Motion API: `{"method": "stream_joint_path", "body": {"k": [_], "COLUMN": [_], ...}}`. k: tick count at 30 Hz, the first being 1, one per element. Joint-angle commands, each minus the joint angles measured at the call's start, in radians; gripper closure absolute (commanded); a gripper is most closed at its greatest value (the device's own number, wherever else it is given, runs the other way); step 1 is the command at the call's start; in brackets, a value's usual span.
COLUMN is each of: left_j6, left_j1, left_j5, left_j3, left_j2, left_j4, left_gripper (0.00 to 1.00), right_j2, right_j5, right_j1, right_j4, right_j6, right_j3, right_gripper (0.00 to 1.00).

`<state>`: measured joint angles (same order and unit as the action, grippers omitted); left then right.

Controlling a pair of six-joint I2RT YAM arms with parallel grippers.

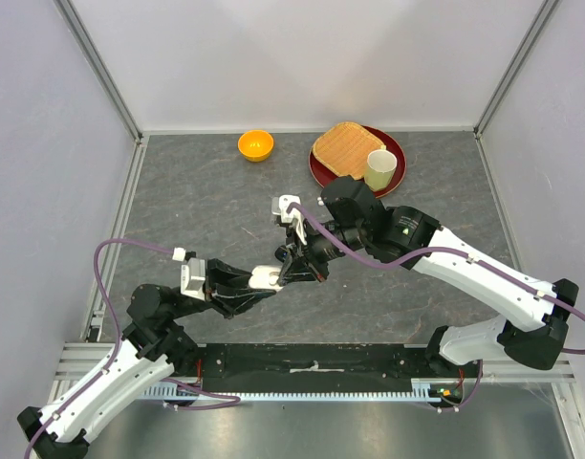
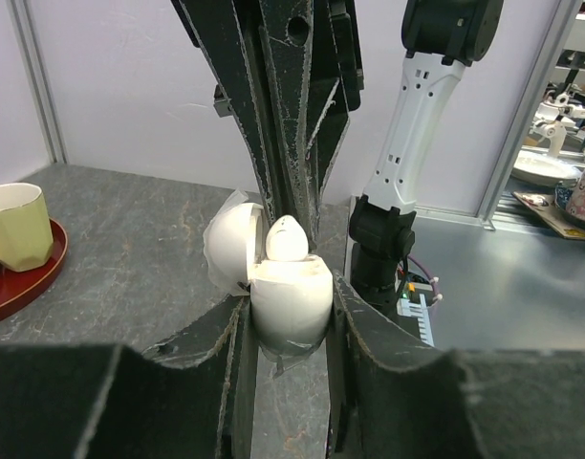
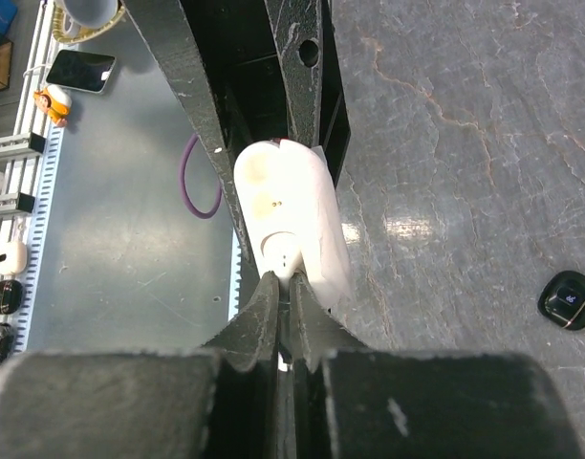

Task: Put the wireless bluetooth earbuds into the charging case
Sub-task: Place the earbud in the charging case.

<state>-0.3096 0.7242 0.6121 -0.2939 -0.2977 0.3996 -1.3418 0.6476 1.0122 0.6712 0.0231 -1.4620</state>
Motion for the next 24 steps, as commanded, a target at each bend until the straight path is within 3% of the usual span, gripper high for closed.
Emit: {"method": "stream_joint_path", "body": {"k": [1,14,17,18,24], "left_j6": [-0.016,-0.011,-0.011,-0.011,-0.011], "left_j1": [0.0,0.0,0.001,0.0,0.0], "left_j5": [-0.028,-0.044,-0.052,-0.051,-0.054], "left_j3": [-0.007,-0.005,-0.002,-0.001,0.001], "left_j2": [0.015,-0.001,-0.001,-0.003,-0.004], "left_j4": [0.076,0.084,0.084,0.084,0.084], "left_gripper": [0.98,0.98,0.98,0.98,0.98], "right_j2": [-0.011,-0.025,-0.02,-0.017,0.009], "right_j5": [0.029,0.038,0.021,0.008,-0.032], "right_j1": [0.016,0.034,0.035,0.035,0.035], "right_j4": [0.017,0.045,0.044,0.039,-0.013], "right_j6": [0.032,0.063,0.06,0.051,0.028], "right_j3": [-0.034,-0.058,-0.058,-0.058,-0.052], "right_gripper": [0.94,0.8,0.72,0.65,0.53]}}
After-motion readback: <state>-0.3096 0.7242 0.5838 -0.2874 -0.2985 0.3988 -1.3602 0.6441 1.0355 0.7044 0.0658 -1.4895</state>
